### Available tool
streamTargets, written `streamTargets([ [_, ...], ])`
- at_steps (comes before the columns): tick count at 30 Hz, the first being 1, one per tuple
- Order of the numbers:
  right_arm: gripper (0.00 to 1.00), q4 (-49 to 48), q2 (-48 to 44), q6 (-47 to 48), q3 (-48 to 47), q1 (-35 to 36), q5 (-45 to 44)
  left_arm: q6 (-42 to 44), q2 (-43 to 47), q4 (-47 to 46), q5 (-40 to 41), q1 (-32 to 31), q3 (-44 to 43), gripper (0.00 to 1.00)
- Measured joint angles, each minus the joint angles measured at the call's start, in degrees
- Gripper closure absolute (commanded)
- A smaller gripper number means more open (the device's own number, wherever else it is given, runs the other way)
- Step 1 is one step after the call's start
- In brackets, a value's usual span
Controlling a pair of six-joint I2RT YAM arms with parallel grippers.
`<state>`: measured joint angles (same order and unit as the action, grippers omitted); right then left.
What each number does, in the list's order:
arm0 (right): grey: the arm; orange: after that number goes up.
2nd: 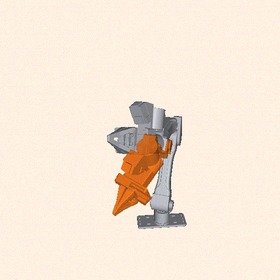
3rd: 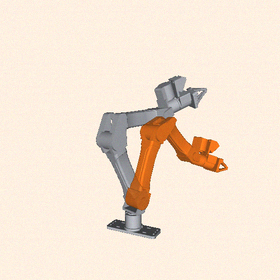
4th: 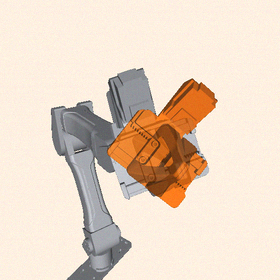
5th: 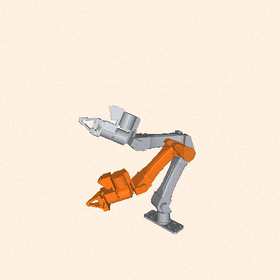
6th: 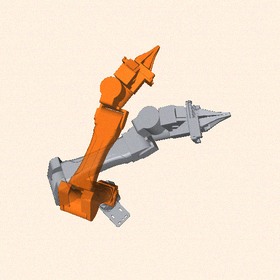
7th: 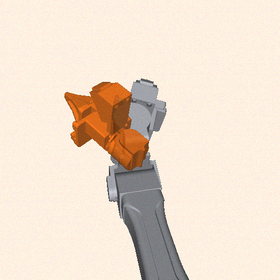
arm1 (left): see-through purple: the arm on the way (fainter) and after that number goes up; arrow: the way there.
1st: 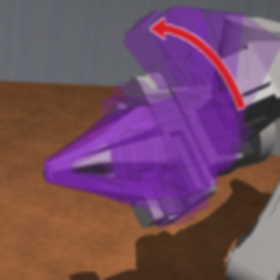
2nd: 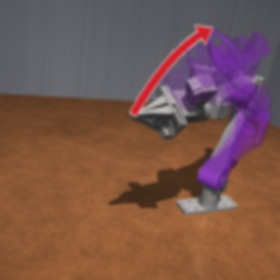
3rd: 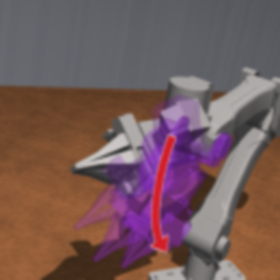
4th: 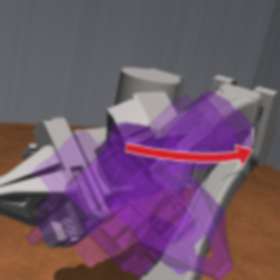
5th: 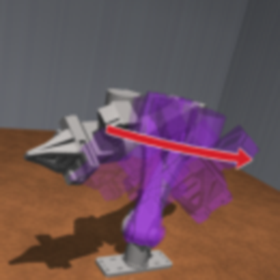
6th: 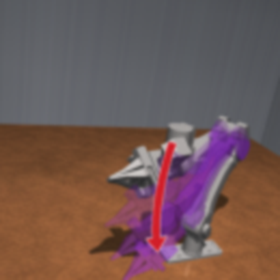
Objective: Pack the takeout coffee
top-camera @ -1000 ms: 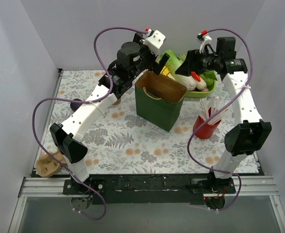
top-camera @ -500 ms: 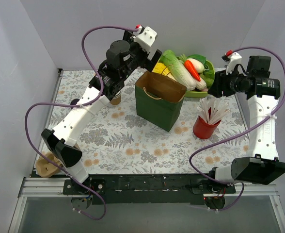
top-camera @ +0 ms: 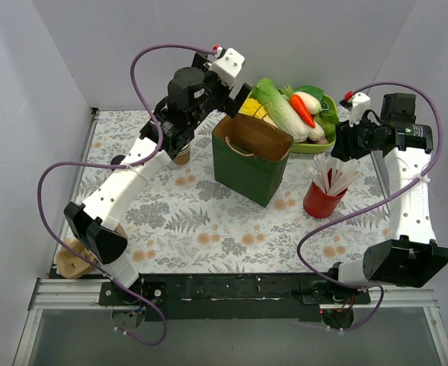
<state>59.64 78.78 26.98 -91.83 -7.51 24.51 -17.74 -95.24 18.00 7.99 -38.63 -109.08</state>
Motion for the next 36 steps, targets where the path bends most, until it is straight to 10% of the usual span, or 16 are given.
streamTargets([
  [20,0.61,-3.1,6.0,0.7,0.6,0.0,-1.7,0.9,0.1,-0.1,0.1,0.4,0.0,0.02],
  [36,0.99,-1.4,9.0,0.7,-4.9,0.0,-1.8,0.9,-0.2,-0.3,0.1,0.7,0.0,0.02],
])
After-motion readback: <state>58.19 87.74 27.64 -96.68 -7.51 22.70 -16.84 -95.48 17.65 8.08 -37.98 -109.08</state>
